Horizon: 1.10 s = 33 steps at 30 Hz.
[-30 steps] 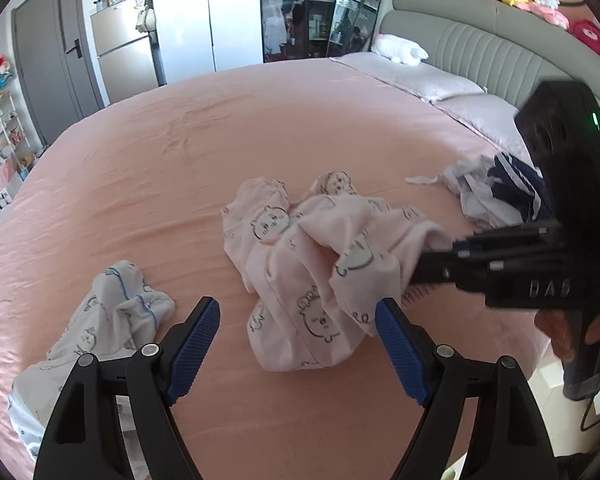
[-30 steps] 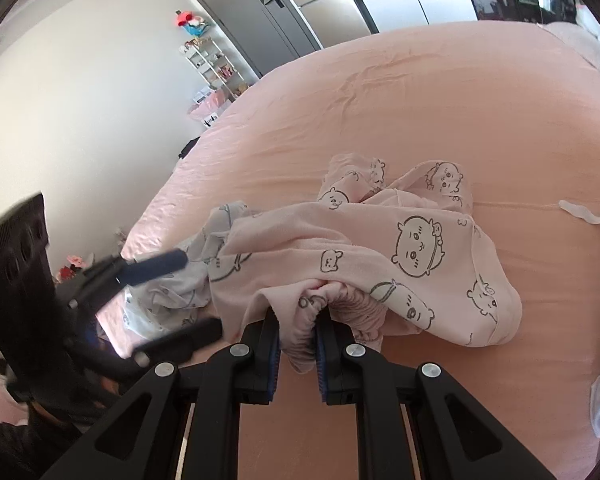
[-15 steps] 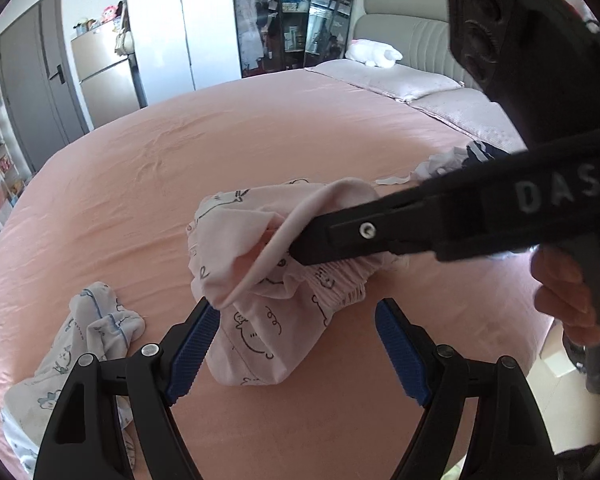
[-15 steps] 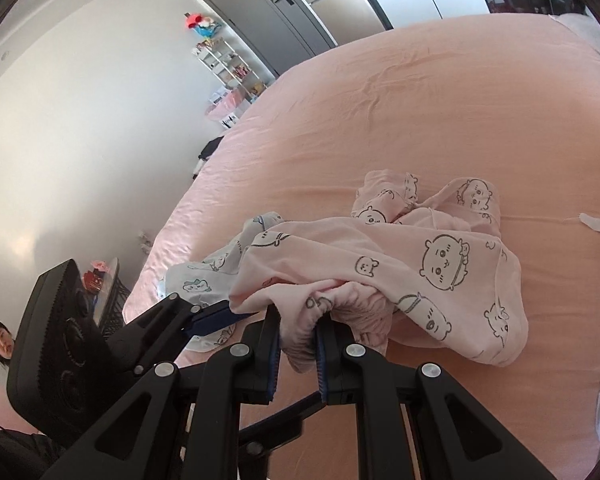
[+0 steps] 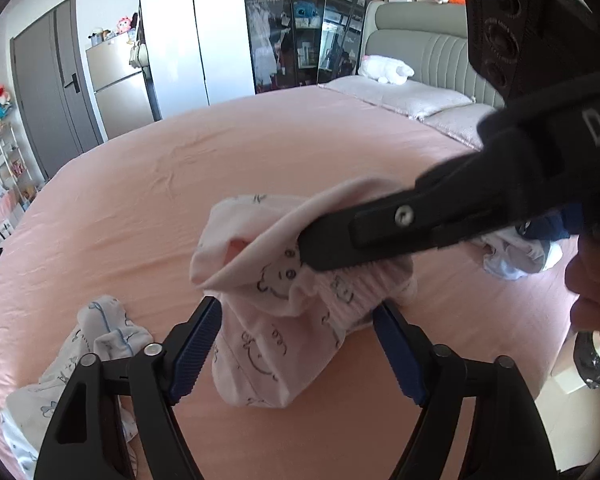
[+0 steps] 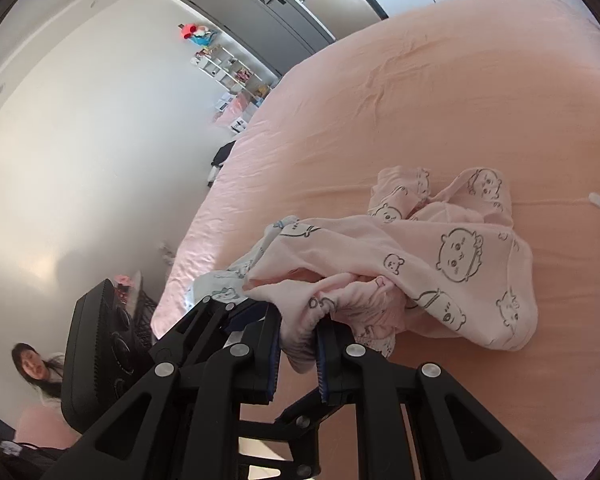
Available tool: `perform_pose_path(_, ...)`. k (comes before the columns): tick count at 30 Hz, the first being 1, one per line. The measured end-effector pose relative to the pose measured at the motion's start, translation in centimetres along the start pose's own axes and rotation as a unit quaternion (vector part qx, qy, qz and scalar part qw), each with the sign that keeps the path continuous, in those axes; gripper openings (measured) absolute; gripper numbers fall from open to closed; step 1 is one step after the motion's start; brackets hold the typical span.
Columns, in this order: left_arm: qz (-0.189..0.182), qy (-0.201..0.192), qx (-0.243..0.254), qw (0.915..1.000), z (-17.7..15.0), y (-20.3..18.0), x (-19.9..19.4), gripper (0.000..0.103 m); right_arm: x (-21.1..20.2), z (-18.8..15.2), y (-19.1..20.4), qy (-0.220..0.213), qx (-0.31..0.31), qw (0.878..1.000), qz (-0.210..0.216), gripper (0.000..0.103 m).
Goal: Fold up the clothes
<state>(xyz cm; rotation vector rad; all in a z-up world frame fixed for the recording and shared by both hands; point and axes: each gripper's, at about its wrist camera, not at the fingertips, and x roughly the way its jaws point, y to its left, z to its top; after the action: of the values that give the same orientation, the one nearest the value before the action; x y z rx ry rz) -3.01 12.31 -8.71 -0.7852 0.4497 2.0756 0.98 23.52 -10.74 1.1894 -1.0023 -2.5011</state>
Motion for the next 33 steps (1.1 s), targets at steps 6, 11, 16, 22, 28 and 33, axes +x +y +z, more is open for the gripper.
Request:
perform_pose_path(6, 0.007, -0.012, 0.001, 0.9999, 0.7, 0.3, -0.4, 0.047, 0.2, -0.4, 0.8, 0.006, -0.006, 1.000, 0.000, 0.013)
perform_pose_path(11, 0.007, -0.017, 0.022, 0.9996, 0.7, -0.2, -0.8, 0.023, -0.3, -0.2, 0.9, -0.002, -0.005, 1.000, 0.003, 0.013)
perform_pose_path(16, 0.005, -0.014, 0.030, 0.9995, 1.2, -0.4, -0.5, 0.018, -0.9, -0.2, 0.6, -0.015, -0.012, 1.000, -0.016, 0.017)
perform_pose_path(22, -0.010, -0.011, -0.001, 0.9999, 2.1, 0.8, -0.7, 0.017, -2.3, -1.2, -1.2, -0.041, 0.006, 0.999, -0.024, 0.072)
perform_pose_path(28, -0.024, -0.004, -0.028, 0.9993, 2.1, 1.5, -1.1, 0.016, -3.4, -2.7, -3.5, -0.061, 0.015, 0.996, -0.061, 0.072)
perform_pose_path(33, -0.026, -0.012, -0.026, 0.9992, 2.8, 1.8, -1.6, 0.016, -1.3, -5.1, -6.3, -0.050, 0.065, 0.993, -0.084, 0.072)
